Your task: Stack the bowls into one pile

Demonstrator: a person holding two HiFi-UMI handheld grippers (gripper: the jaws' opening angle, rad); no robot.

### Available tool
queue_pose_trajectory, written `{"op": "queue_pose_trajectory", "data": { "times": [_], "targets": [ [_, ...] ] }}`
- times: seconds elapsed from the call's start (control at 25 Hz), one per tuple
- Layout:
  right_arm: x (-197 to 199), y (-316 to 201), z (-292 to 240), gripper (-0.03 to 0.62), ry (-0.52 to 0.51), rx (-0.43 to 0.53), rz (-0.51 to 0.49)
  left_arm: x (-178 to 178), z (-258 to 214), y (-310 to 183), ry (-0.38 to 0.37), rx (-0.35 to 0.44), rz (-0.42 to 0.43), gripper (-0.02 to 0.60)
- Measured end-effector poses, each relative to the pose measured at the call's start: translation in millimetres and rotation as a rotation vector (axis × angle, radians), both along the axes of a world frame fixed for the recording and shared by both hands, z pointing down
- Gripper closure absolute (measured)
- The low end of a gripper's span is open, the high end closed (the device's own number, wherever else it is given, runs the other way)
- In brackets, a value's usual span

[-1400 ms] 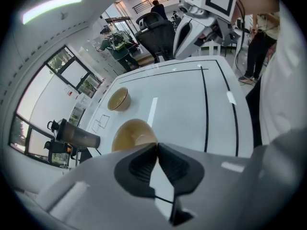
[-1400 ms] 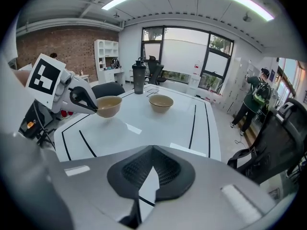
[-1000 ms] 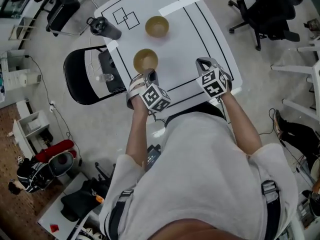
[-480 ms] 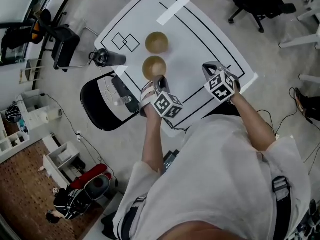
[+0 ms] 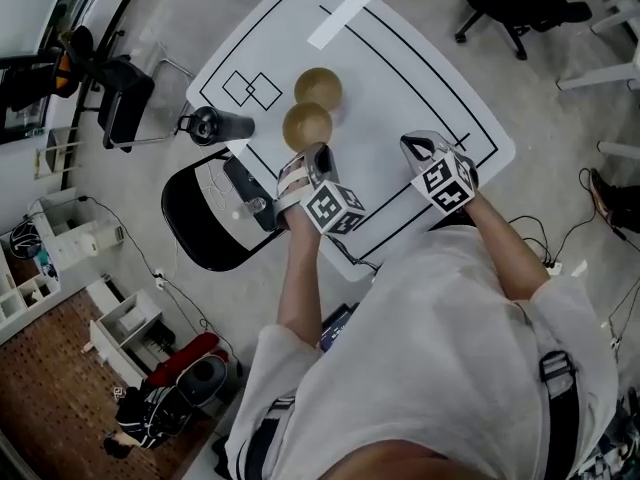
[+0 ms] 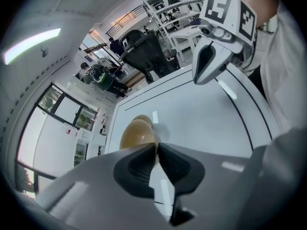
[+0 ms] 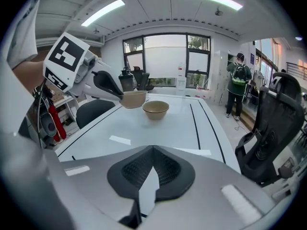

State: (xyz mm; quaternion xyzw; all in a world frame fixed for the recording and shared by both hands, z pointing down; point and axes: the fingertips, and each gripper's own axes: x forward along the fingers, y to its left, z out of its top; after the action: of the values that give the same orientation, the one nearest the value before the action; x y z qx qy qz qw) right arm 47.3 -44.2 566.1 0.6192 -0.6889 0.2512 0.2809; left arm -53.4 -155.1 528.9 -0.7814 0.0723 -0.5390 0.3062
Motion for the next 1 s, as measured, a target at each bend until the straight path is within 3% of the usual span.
{"op": "queue_pose_trajectory", "data": {
  "times": [0.44,0.64,1.0],
  "targets": [
    [1.2,-60.9,6.0,0.594,-0.024,0.035,-0.105,20.6,8.8,-37.0,-0.005,0.044,-0.052,0.56],
    [10.9,-68.4,8.3,0.594,-0.015,0.016,-0.176,36.4,13.8,-47.3,0.001,0.043,-0.085,0.56],
    [28.2,-85.4,16.2,0.594,-0.027,-0.008,-0.206,49.5,26.7,-56.3,-0.017,0.041,-0.11,0.561]
  ]
}}
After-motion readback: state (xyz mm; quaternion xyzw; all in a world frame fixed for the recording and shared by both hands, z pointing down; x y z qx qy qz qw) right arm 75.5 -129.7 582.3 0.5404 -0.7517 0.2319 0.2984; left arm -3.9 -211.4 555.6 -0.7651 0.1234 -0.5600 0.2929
